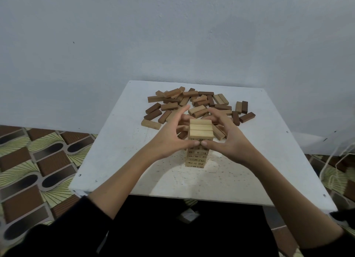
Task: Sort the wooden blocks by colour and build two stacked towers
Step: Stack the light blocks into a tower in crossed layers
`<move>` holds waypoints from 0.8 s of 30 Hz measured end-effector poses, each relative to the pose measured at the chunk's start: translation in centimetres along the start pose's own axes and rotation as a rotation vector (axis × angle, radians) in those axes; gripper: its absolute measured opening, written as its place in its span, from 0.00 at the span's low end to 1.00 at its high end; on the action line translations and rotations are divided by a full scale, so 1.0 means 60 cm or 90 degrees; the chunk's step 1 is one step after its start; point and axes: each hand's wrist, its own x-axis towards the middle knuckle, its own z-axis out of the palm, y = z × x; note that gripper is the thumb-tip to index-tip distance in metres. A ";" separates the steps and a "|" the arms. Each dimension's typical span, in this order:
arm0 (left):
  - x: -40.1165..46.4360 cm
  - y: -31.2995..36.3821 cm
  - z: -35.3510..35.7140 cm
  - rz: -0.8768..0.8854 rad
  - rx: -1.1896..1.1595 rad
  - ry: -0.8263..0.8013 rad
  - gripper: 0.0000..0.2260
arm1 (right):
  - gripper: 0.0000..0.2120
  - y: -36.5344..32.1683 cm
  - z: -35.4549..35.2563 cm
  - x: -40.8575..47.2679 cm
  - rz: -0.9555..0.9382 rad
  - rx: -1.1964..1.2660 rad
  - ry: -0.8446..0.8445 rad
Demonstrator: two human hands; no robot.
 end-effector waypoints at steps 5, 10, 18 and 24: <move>0.003 -0.001 -0.001 0.001 0.012 -0.006 0.42 | 0.37 0.005 -0.003 0.004 0.000 -0.030 0.001; 0.001 0.000 -0.003 -0.002 0.004 -0.009 0.43 | 0.39 0.007 -0.004 0.006 0.005 -0.033 -0.004; -0.002 0.012 -0.002 0.008 -0.024 0.004 0.42 | 0.38 0.006 -0.003 0.009 0.000 -0.038 0.007; -0.002 0.013 -0.002 0.011 -0.023 0.002 0.43 | 0.37 0.006 -0.006 0.009 0.003 -0.038 0.002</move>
